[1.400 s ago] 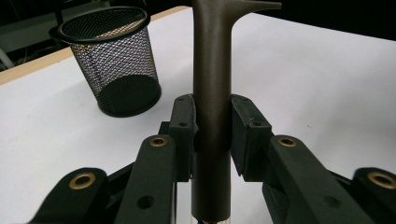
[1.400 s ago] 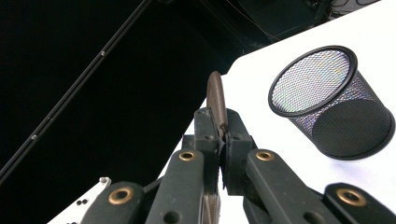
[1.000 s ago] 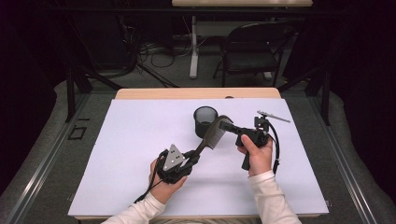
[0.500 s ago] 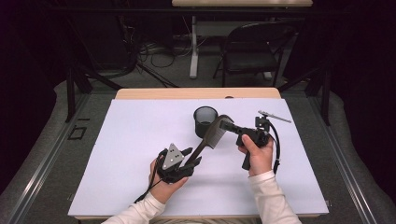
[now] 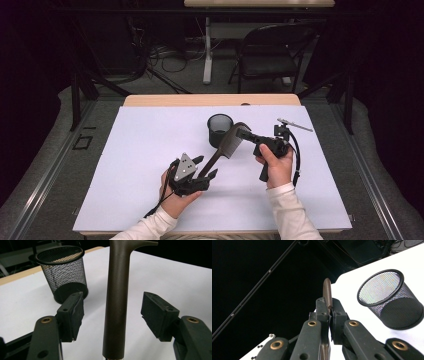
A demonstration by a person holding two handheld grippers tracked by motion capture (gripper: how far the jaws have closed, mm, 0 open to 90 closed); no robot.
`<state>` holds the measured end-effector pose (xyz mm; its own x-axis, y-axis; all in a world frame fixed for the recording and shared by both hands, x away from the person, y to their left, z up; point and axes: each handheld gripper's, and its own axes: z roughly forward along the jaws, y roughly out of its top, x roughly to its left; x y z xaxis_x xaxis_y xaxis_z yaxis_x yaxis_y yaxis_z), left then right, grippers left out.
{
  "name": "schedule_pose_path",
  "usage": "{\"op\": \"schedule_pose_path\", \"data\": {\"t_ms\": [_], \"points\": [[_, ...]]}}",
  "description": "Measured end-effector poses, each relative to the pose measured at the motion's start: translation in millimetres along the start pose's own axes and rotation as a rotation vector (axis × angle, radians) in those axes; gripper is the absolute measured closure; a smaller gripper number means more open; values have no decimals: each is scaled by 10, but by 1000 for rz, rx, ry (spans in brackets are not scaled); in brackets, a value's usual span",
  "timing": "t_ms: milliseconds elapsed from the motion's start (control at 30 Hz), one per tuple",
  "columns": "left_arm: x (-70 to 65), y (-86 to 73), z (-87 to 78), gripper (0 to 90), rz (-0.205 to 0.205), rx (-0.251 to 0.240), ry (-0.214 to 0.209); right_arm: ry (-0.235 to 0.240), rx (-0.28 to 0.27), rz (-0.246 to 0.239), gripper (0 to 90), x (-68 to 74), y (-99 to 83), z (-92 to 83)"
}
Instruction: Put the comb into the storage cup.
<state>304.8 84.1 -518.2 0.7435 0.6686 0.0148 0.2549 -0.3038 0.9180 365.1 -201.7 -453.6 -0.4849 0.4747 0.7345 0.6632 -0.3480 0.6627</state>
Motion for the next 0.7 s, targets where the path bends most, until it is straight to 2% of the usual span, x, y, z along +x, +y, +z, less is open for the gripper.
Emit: {"op": "schedule_pose_path", "data": {"t_ms": [100, 167, 200, 300, 433, 500, 567, 667, 700], "points": [[11, 13, -3, 338, -7, -2, -10, -3, 0, 3, 877, -6, 5, -5], [23, 25, 10, 338, -23, 6, -46, -7, -3, 3, 877, -10, 10, -10], [24, 29, 10, 338, -27, 8, -48, -3, -15, 4, 877, -14, 9, -4], [38, 44, 10, 338, -24, 4, -54, -11, -6, 2, 877, -26, 18, -15], [62, 61, 2, 338, -25, 4, -38, -12, -17, 1, 877, -38, 21, -11], [70, 63, 2, 341, -40, 10, -44, -18, -18, -2, 877, -42, 23, -17], [70, 68, -7, 342, -21, 9, -16, -21, -22, -4, 877, -46, 25, -21], [91, 78, -26, 342, -20, -10, -13, -28, -20, -9, 877, -62, 36, -41], [97, 84, -38, 342, -26, -7, 1, -30, -23, -5, 877, -64, 41, -47]]}}
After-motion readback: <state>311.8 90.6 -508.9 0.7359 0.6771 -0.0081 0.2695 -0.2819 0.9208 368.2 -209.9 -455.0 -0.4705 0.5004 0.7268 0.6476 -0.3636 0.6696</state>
